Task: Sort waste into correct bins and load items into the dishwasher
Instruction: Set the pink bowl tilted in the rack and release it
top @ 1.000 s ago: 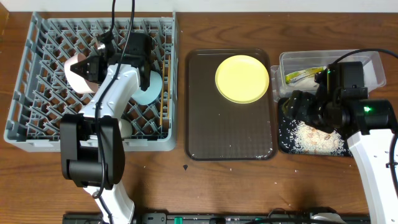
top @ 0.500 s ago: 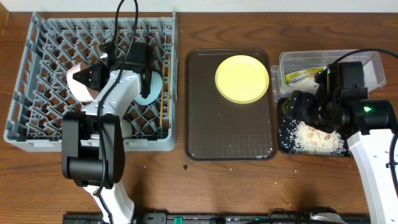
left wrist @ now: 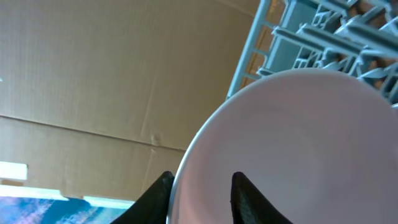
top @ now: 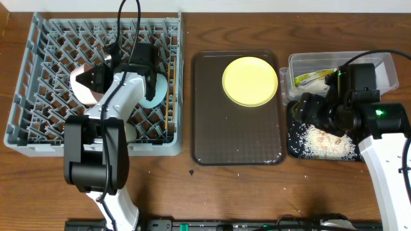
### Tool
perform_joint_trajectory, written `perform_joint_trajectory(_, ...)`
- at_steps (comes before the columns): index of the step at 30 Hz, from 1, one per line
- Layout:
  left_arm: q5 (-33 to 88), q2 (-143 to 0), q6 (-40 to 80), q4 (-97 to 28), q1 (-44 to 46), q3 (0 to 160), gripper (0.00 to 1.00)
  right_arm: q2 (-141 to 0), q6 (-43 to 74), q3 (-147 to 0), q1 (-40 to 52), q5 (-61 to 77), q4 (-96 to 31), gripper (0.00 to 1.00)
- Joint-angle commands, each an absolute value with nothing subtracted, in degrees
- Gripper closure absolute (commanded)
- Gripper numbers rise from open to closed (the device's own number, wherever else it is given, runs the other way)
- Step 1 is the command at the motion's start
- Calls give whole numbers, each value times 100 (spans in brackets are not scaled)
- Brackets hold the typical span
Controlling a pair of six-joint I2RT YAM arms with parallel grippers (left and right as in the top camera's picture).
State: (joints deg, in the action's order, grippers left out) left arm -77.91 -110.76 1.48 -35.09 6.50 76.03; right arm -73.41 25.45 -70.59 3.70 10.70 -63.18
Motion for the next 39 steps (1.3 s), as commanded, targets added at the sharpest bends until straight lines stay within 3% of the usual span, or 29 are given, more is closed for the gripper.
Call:
perform_joint_trajectory(1, -7264, -11157, 242, -3391, 740, 7559, 68, -7352, 2609, -7037, 344, 1096, -6307, 20)
perform_joint_trajectory(7, -7264, -11157, 239, -3229, 829, 7559, 59, -7352, 2609, -7037, 344, 1096, -6307, 20)
perform_joint_trajectory(16, -7260, -11157, 82, -2727, 836, 7561, 56, -7352, 2609, -7037, 344, 1096, -6302, 20)
perform_joint_trajectory(17, -7260, -11157, -40, -2464, 858, 7561, 50, -7352, 2611, -7037, 344, 1096, -6302, 20)
perform_joint_trajectory(31, -7236, -11157, -95, -1765, 897, 7561, 39, -7352, 2609, -7037, 344, 1098, -6307, 20)
perform_joint_trajectory(39, -7024, -11104, -821, -1529, 1116, 7572, 35, -7352, 2609, -7037, 344, 1098, -6305, 20)
